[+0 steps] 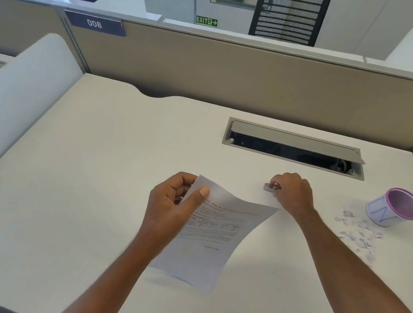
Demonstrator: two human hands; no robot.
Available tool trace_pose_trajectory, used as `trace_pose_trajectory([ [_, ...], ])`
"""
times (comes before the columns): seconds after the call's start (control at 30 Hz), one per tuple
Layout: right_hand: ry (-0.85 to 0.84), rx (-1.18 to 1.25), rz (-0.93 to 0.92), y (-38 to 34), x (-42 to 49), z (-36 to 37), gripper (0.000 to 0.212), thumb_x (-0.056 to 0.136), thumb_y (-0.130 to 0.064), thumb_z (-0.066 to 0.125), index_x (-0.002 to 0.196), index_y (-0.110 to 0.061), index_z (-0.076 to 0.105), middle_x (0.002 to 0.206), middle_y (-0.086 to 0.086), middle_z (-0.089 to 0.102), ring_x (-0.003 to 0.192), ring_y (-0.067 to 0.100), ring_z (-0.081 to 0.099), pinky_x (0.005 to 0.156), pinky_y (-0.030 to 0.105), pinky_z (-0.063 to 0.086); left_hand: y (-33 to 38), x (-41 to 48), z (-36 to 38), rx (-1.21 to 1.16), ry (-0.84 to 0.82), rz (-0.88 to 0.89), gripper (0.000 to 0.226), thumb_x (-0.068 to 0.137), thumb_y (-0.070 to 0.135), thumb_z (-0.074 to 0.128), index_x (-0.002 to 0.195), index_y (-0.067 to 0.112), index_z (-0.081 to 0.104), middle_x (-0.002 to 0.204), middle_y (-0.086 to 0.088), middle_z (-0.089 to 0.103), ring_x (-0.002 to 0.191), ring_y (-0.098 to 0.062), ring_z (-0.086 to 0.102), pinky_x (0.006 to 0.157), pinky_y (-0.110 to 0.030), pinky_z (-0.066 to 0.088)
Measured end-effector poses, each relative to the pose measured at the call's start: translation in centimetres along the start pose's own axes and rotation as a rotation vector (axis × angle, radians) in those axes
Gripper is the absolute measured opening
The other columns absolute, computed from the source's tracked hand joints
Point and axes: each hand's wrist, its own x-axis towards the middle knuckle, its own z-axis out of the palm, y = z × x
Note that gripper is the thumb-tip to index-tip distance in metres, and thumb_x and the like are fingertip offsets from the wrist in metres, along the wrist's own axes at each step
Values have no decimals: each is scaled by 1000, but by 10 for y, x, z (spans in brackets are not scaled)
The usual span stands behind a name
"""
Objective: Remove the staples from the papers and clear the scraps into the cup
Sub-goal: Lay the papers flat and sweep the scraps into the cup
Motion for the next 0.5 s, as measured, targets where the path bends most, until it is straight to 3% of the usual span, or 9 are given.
trace_pose_trajectory([
  [0.1, 16, -7, 0, 1, 1, -1, 19, 91, -19, 76, 108, -28, 81, 101, -1, 77, 97, 26, 67, 80, 37, 52, 0, 2, 0, 6, -23, 13, 2, 102, 22, 76, 104, 21, 77, 98, -9, 83, 94, -43, 78, 83, -68, 63],
  [0.2, 37, 63, 13, -4, -4, -9, 32, 88, -27, 85, 119, -25, 79, 117, 2, 78, 108, 29, 68, 89, 41, 51, 3, 2, 1, 8, -35, 24, 4, 101, 22, 76, 104, 20, 76, 97, -8, 83, 93, -42, 78, 82, -66, 62],
  [0.27, 65, 267, 45, -13, -9, -26, 36, 87, -30, 88, 122, -22, 78, 126, 2, 75, 115, 28, 68, 94, 41, 51, 6, 2, 1, 8, -41, 36, 2, 102, 20, 76, 105, 20, 76, 97, -8, 83, 93, -41, 78, 82, -65, 62],
  [0.3, 73, 420, 77, -20, -13, -42, 34, 89, -29, 87, 122, -21, 78, 126, 1, 75, 115, 25, 68, 90, 35, 53, 8, 2, 0, 7, -46, 41, 2, 102, 20, 76, 105, 20, 76, 97, -7, 83, 93, -40, 78, 82, -64, 63],
  [0.37, 37, 759, 132, -39, -27, -80, 27, 93, -25, 84, 118, -17, 79, 117, 0, 76, 102, 16, 70, 70, 11, 53, 12, 1, 0, 5, -56, 52, 5, 101, 23, 76, 105, 20, 76, 97, -5, 83, 93, -38, 78, 82, -61, 64],
  [0.4, 18, 883, 127, -49, -39, -102, 23, 94, -25, 84, 116, -16, 81, 111, -2, 78, 98, 12, 71, 63, 8, 53, 14, 0, 0, 5, -63, 58, 7, 100, 25, 76, 105, 20, 75, 97, -5, 83, 93, -37, 78, 82, -59, 64],
  [0.5, -66, 1108, 0, -79, -78, -163, 21, 98, -35, 78, 111, -19, 82, 103, -5, 82, 96, 12, 78, 78, 15, 60, 20, -2, 0, 0, -83, 80, 8, 100, 26, 75, 106, 20, 74, 98, -4, 82, 92, -33, 79, 79, -51, 63],
])
